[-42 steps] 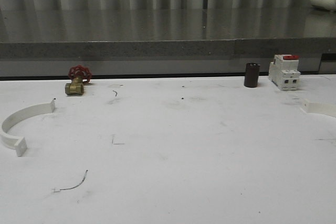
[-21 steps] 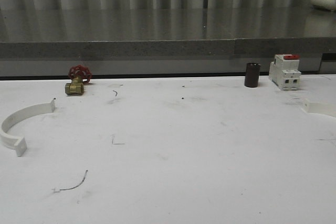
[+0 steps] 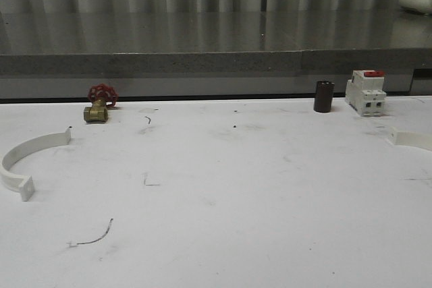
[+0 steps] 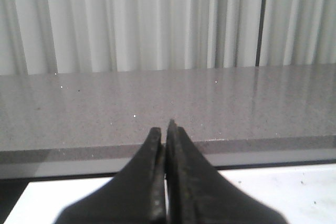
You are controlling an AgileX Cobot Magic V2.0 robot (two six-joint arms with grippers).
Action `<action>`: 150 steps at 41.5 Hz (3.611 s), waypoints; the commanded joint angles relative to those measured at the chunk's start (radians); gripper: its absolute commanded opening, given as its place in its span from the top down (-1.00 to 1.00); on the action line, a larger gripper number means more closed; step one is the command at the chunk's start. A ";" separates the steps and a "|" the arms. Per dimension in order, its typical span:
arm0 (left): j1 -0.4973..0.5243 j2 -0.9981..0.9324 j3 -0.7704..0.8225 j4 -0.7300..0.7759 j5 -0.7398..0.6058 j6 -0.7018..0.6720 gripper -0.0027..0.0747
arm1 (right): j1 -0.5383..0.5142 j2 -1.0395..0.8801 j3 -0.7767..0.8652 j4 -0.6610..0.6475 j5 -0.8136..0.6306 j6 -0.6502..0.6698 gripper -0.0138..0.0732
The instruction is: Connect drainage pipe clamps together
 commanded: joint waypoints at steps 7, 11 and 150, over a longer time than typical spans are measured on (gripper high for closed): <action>0.001 0.173 -0.042 -0.002 0.044 -0.005 0.98 | -0.005 0.213 -0.041 -0.001 0.061 -0.004 0.95; 0.001 0.220 -0.022 -0.002 0.057 -0.005 0.98 | -0.005 0.274 -0.025 -0.001 0.101 -0.004 0.95; -0.036 1.565 -0.572 -0.085 0.205 -0.007 0.75 | -0.005 0.454 -0.017 -0.001 0.146 -0.004 -0.30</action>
